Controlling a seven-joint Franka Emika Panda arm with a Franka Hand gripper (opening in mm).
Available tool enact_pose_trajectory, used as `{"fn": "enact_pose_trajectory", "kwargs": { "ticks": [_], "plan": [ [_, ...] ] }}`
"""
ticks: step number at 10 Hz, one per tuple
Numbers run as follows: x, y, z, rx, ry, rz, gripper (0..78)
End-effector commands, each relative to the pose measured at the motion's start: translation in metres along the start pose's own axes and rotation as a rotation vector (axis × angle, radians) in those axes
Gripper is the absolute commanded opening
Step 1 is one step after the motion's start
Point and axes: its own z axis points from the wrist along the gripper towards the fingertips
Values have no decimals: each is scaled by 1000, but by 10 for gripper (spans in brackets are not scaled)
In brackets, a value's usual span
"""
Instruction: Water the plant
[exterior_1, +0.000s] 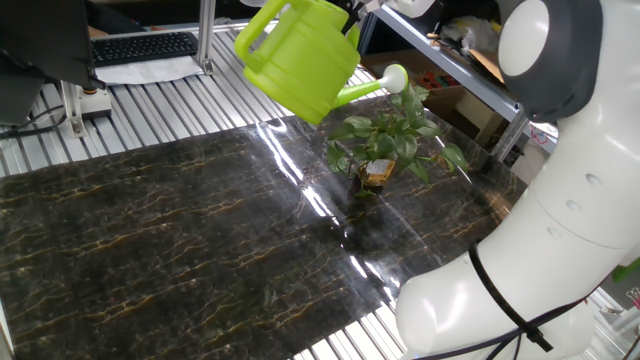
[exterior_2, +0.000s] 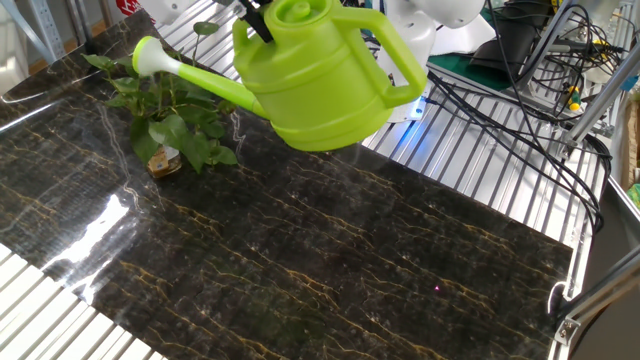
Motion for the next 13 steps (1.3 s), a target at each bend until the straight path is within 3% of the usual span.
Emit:
{"fn": "enact_pose_trajectory", "kwargs": {
  "ticks": [1, 3, 7, 9, 13],
  "plan": [
    [-7, -1, -15, -1, 72, 21, 11],
    [-8, -4, -22, 5, 120, 40, 11],
    [-9, -4, -29, 9, 98, 42, 11],
    [-9, -6, -45, 30, 49, 22, 11],
    [-10, -7, -51, 30, -10, 13, 11]
  ]
}}
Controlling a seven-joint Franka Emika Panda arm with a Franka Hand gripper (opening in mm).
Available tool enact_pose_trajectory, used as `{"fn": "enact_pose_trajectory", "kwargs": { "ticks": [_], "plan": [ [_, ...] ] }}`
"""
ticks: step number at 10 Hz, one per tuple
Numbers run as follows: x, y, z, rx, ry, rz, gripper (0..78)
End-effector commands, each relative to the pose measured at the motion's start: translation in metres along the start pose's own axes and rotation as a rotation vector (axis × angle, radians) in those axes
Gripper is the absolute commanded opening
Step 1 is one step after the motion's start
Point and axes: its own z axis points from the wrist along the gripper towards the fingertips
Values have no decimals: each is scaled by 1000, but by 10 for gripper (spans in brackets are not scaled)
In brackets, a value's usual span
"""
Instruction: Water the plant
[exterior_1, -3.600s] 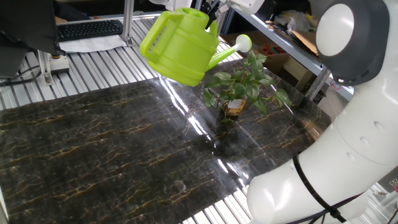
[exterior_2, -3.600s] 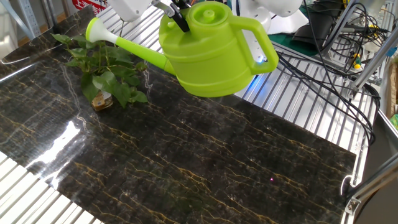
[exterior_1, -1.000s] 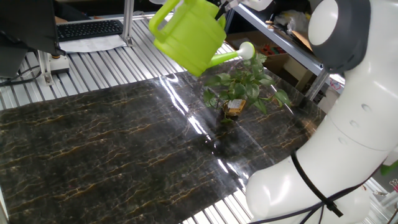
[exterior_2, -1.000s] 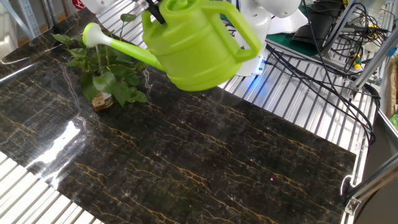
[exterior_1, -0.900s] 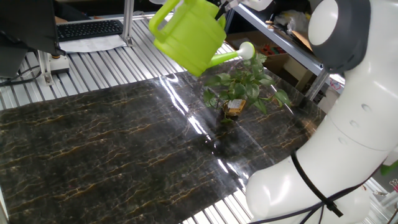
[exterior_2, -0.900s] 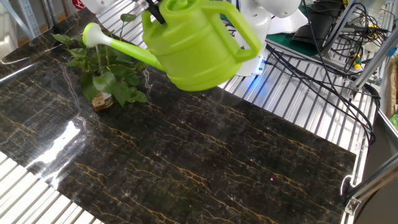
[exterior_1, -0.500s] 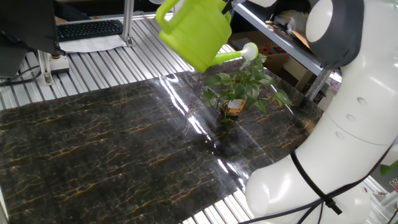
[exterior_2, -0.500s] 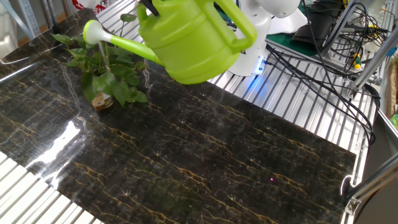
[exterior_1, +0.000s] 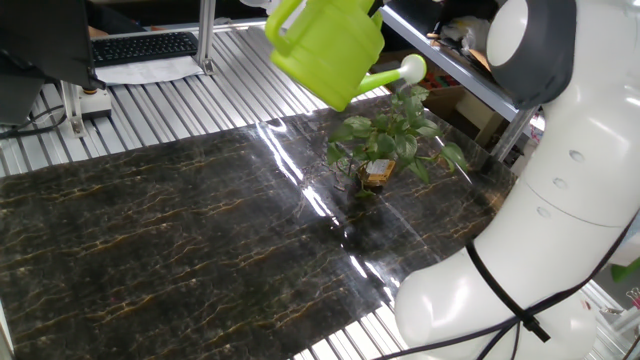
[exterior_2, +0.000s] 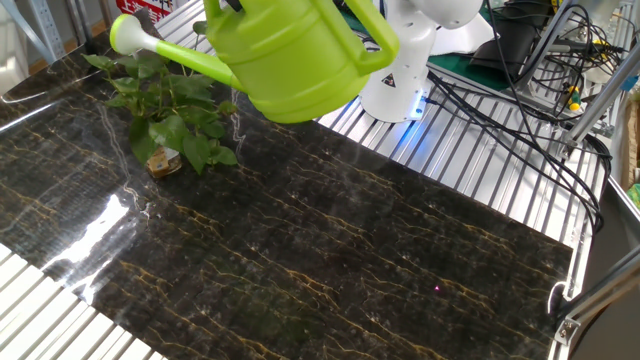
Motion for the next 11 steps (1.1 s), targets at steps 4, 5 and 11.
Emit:
{"fn": "enact_pose_trajectory", "kwargs": {
  "ticks": [4, 5, 11],
  "plan": [
    [2, -1, -4, -6, 19, 13, 11],
    [2, -2, -2, -7, 16, 15, 11],
    [12, -19, 24, -46, -5, 21, 11]
  ]
}}
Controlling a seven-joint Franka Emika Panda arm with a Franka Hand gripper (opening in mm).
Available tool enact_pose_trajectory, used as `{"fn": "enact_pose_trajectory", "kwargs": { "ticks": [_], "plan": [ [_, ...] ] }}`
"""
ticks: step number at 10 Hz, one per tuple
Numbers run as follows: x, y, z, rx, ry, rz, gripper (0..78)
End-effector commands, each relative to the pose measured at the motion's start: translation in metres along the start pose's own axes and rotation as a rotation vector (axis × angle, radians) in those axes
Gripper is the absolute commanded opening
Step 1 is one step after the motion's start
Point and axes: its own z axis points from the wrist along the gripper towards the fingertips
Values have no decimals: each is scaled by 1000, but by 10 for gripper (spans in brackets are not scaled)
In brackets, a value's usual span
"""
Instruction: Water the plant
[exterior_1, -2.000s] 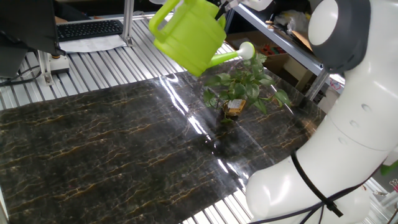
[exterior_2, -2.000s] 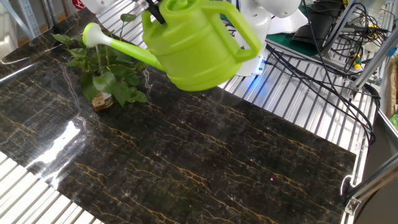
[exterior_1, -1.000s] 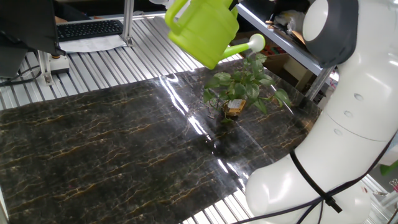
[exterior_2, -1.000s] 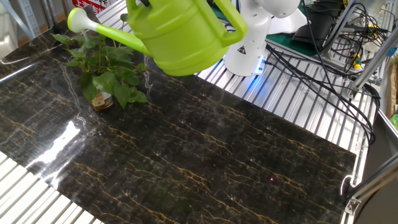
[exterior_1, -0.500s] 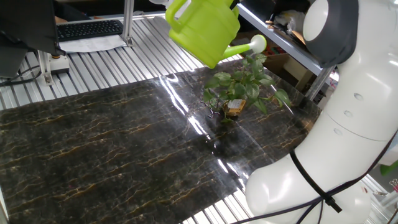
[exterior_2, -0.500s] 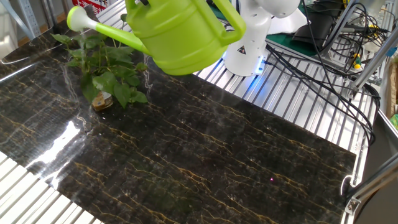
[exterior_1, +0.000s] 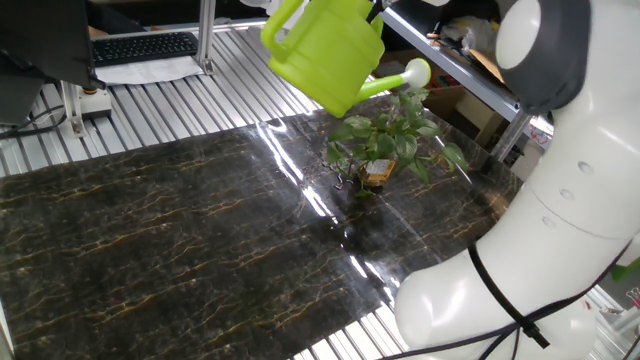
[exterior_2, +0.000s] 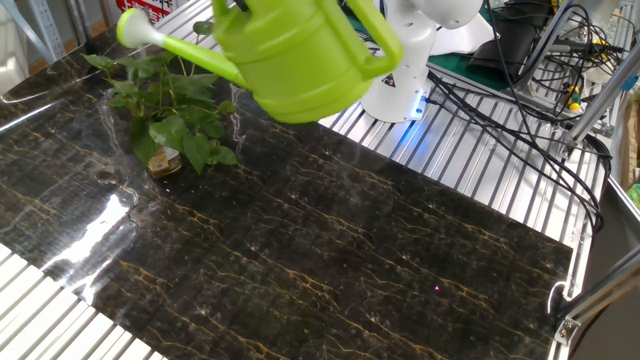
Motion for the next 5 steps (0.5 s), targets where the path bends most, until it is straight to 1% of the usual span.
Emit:
{"fn": "enact_pose_trajectory", "kwargs": {
  "ticks": [1, 2, 3, 4, 5],
  "plan": [
    [7, -10, 14, -29, -26, -21, 11],
    [7, -13, 21, -18, -105, -78, 11],
    [7, -14, 26, 28, -247, -166, 11],
    [8, -14, 28, 47, -317, -207, 11],
    [10, -14, 32, 63, -405, -254, 11]
  ]
}}
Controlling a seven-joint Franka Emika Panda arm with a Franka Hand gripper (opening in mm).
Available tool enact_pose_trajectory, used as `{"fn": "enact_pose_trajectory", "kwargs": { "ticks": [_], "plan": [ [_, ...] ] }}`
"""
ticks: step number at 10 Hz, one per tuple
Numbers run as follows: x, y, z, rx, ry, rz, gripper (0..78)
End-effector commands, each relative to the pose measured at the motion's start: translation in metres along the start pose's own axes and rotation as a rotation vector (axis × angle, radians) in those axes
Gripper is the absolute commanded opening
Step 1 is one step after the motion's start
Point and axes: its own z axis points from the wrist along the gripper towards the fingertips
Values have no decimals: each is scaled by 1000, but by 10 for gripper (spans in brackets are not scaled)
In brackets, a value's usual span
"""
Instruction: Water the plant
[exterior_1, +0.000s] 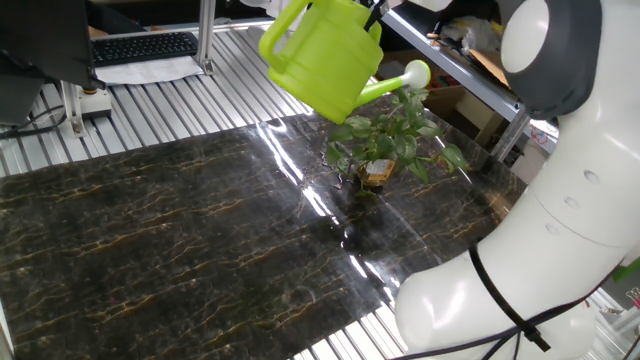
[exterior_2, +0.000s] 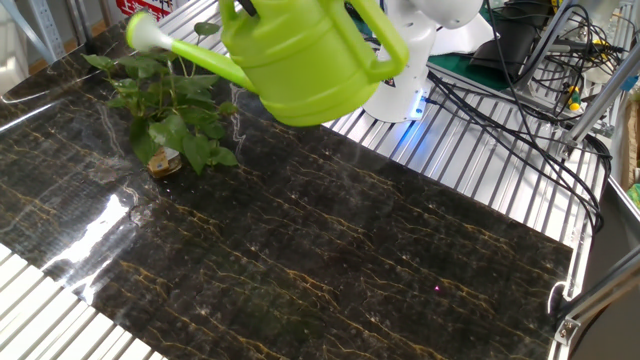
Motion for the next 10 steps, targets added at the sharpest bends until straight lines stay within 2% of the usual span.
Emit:
{"fn": "enact_pose_trajectory", "kwargs": {
  "ticks": [1, 3, 4, 5, 6, 7, 8, 9, 10],
  "plan": [
    [13, -11, 23, 58, -368, -249, 11],
    [18, -15, 34, 89, -465, -317, 11],
    [19, -15, 37, 96, -483, -326, 11],
    [25, -17, 47, 113, -519, -357, 11],
    [30, -18, 54, 134, -542, -404, 11],
    [31, -18, 58, 150, -564, -427, 11],
    [33, -18, 69, 172, -600, -464, 11],
    [34, -16, 77, 190, -621, -494, 11],
    [34, -15, 84, 209, -628, -531, 11]
  ]
}}
